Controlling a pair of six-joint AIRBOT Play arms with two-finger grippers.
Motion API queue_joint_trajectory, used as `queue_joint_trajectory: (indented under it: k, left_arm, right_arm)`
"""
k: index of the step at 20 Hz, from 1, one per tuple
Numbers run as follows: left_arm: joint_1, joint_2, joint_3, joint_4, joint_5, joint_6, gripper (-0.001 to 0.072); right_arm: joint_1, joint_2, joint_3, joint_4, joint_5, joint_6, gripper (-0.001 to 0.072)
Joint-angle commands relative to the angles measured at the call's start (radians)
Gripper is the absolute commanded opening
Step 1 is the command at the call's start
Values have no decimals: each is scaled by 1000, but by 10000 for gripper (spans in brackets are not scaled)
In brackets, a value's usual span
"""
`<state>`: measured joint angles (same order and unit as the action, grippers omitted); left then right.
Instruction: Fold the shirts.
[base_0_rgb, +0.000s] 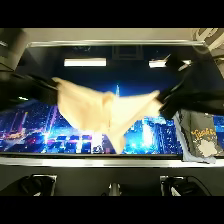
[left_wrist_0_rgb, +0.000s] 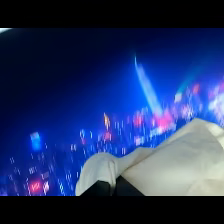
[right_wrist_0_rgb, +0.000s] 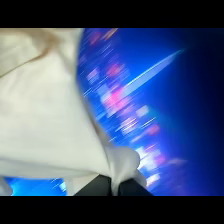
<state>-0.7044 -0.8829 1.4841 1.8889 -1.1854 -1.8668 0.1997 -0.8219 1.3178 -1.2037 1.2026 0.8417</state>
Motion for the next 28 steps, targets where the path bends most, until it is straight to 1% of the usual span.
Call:
queue_joint_trajectory:
  k: [1,2,3,4,5,7,8,9,11,12,14,15,16,17,18,19,20,21,22,25,26,27,28]
  left_arm:
    - [0,105,257,33,152,-75,24]
    - [-2,134,271,-7,257,-82,24]
    - [-2,156,270,-51,340,-77,24]
    - [-2,169,270,-76,370,-74,24]
    - [-2,175,270,-80,362,-74,24]
    - [-1,181,270,-70,280,-70,24]
    - [-1,181,270,-50,237,-64,24]
    - [-1,178,270,-21,195,-39,24]
    - [1,160,269,40,142,-41,24]
    - [1,139,264,58,114,-42,24]
    - [6,80,208,52,51,-46,24]
    - [8,38,154,45,5,-45,24]
    - [12,-9,84,45,-26,-45,24]
    - [21,-56,8,45,-28,-45,24]
    - [36,-111,-76,45,-19,-46,24]
    - [52,-167,-146,37,-5,-69,23]
    - [76,-229,-211,-7,37,-117,23]
    - [103,-287,-256,-79,98,-122,23]
    - [134,-352,-283,-161,151,-123,24]
    - [216,-509,-276,-419,202,-123,26]
    - [241,-539,-269,-523,201,-106,99]
    - [262,-557,-264,-624,201,-66,319]
    - [280,-563,-262,-720,199,-10,544]
  right_arm:
    - [2,191,321,-151,-240,86,21]
    - [2,220,337,-145,-262,110,21]
    - [2,242,341,-148,-241,131,21]
    - [2,251,341,-158,-191,139,21]
    - [2,253,341,-175,-122,142,22]
    - [2,245,341,-219,-1,146,22]
    - [2,239,341,-249,44,171,22]
    - [2,230,341,-278,80,192,23]
    - [2,188,341,-330,150,198,23]
    - [2,150,341,-330,203,198,23]
    - [2,26,330,-281,385,200,23]
    - [2,-46,292,-241,462,219,23]
    - [2,-109,220,-188,498,220,23]
    - [2,-156,128,-142,490,219,23]
    - [2,-196,10,-94,447,206,23]
    - [2,-233,-112,-66,359,172,23]
    - [2,-267,-214,-67,241,160,23]
    - [2,-306,-293,-65,112,160,23]
    - [2,-349,-343,-60,20,160,23]
    - [2,-457,-357,-37,-105,183,23]
    - [2,-474,-357,-9,-133,193,24]
    - [2,-481,-357,18,-159,195,40]
    - [2,-482,-355,36,-195,193,215]
